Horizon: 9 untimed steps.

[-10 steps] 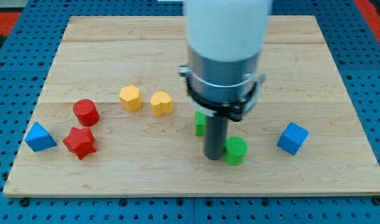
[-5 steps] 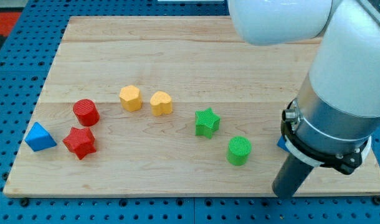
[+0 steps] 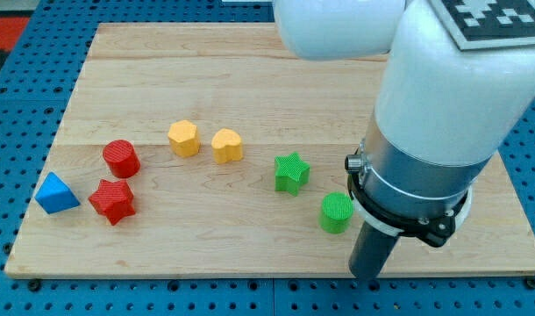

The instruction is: Point at green star

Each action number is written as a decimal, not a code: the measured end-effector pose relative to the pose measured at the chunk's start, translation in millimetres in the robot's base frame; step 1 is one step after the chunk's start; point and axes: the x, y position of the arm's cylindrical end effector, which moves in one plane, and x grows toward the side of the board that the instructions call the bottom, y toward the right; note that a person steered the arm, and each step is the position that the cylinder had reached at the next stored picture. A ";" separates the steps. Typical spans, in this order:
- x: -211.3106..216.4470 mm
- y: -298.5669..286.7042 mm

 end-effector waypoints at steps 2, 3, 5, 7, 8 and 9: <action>0.0 -8.1; -0.1 26.6; -50.4 148.8; -147.3 167.4; -223.8 114.6; -259.1 45.7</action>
